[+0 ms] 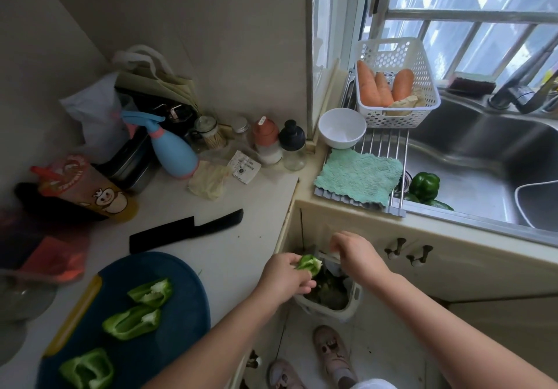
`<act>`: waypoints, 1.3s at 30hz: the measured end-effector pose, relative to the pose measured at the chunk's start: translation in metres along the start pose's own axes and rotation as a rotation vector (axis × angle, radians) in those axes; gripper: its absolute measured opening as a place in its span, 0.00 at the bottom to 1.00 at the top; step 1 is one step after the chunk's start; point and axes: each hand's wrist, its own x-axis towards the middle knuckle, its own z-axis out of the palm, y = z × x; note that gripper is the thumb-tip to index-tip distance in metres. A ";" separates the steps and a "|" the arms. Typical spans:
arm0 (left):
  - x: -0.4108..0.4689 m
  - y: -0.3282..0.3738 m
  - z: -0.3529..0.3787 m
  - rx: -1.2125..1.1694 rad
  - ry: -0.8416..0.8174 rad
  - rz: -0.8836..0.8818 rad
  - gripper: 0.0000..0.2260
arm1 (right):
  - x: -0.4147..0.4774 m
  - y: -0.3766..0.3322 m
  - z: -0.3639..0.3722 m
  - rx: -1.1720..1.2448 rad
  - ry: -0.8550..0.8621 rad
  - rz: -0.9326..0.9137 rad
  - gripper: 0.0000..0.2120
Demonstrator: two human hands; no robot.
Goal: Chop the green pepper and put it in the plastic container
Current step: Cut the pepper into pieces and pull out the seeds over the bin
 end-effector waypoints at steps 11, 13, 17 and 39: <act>-0.006 -0.001 0.002 0.034 -0.022 0.010 0.20 | -0.011 -0.003 -0.005 0.021 0.179 -0.128 0.05; -0.008 0.001 0.001 0.042 -0.025 0.017 0.19 | -0.017 -0.012 -0.014 0.117 0.207 -0.204 0.03; -0.012 0.008 -0.002 0.089 -0.046 0.054 0.16 | -0.029 -0.025 -0.025 0.114 0.041 -0.404 0.10; -0.022 0.048 -0.002 0.292 -0.017 0.220 0.15 | -0.036 -0.038 -0.058 -0.005 0.224 -0.406 0.02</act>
